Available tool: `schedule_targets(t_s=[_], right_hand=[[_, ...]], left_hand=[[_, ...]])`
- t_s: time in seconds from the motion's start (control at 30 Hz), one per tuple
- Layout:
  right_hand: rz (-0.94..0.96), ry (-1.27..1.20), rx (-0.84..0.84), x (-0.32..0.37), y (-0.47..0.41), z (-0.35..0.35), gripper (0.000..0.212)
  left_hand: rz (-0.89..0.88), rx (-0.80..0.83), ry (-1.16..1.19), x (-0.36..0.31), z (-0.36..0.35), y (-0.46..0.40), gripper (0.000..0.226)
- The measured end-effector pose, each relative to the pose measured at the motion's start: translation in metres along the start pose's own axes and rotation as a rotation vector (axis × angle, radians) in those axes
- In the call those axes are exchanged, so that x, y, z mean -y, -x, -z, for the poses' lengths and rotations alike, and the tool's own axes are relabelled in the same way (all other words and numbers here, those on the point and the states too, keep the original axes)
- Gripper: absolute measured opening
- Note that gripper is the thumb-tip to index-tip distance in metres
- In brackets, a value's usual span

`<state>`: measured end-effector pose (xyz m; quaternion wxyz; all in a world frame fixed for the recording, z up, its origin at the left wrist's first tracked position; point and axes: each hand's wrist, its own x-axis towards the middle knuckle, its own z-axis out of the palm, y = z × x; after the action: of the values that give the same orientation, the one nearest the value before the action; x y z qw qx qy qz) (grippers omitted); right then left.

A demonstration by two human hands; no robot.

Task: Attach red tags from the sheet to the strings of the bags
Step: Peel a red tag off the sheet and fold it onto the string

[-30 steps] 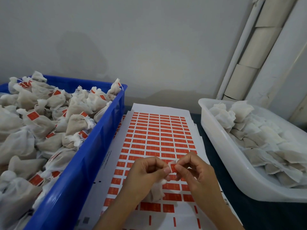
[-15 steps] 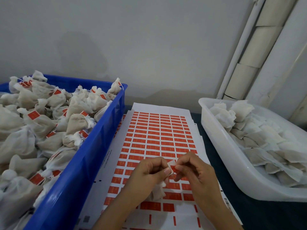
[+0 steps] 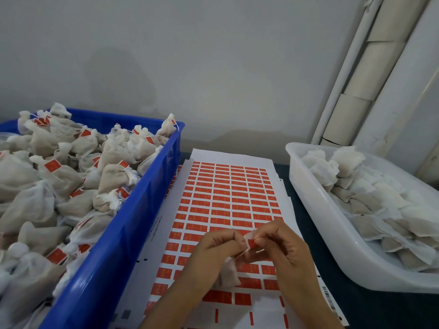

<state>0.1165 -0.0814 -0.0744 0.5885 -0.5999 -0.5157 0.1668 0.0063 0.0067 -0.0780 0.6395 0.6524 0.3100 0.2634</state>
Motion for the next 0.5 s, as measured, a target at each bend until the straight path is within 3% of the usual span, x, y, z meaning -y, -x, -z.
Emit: schedule_targets(t_s=[0.27, 0.5], right_hand=[[-0.046, 0.123, 0.052, -0.001, -0.002, 0.003, 0.019], [-0.087, 0.324, 0.142, 0.011, -0.003, 0.005, 0.017]], left_hand=[[-0.276, -0.033, -0.049, 0.006, 0.001, 0.003, 0.021], [-0.365, -0.090, -0.248, 0.011, 0.000, 0.003, 0.022]])
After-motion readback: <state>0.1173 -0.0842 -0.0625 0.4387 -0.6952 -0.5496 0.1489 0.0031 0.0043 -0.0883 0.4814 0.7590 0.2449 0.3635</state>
